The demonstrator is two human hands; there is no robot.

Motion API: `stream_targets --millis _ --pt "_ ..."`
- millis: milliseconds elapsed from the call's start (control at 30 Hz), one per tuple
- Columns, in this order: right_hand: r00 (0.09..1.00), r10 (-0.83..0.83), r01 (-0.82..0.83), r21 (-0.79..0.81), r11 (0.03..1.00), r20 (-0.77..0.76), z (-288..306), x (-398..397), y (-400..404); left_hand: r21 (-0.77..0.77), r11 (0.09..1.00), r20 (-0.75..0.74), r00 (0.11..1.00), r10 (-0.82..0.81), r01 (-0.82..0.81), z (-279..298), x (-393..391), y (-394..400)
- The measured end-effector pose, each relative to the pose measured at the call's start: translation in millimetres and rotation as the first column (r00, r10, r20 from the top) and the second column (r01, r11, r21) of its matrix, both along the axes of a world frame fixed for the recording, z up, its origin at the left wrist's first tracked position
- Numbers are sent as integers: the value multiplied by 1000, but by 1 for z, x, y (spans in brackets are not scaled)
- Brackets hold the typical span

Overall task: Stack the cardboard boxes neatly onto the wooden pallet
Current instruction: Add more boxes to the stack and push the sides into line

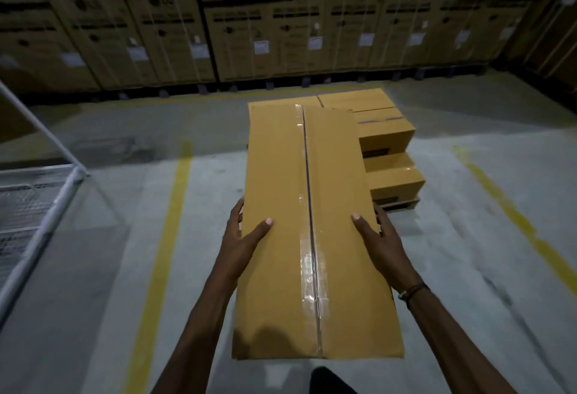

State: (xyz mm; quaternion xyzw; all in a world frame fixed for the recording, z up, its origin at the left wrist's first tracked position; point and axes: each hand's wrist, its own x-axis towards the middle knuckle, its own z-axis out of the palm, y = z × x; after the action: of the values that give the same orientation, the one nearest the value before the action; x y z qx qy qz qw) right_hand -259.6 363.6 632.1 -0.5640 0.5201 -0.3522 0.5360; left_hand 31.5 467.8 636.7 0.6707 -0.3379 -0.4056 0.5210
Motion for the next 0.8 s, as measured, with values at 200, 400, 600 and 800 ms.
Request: stream_targets --millis 200,400,600,800 --pt "997 71 -71 5 997 -4 -5 76 -66 -9 996 -11 996 87 -87 4 65 -46" --pt "997 68 -68 20 997 -19 -15 145 -160 -15 993 0 993 119 -119 1 134 -133" --pt "998 57 -57 -3 998 13 -6 215 -261 -37 991 -1 992 129 -129 14 200 -241" --pt "997 41 -40 -20 999 68 10 255 -345 -28 994 0 994 105 -105 25 242 -339"
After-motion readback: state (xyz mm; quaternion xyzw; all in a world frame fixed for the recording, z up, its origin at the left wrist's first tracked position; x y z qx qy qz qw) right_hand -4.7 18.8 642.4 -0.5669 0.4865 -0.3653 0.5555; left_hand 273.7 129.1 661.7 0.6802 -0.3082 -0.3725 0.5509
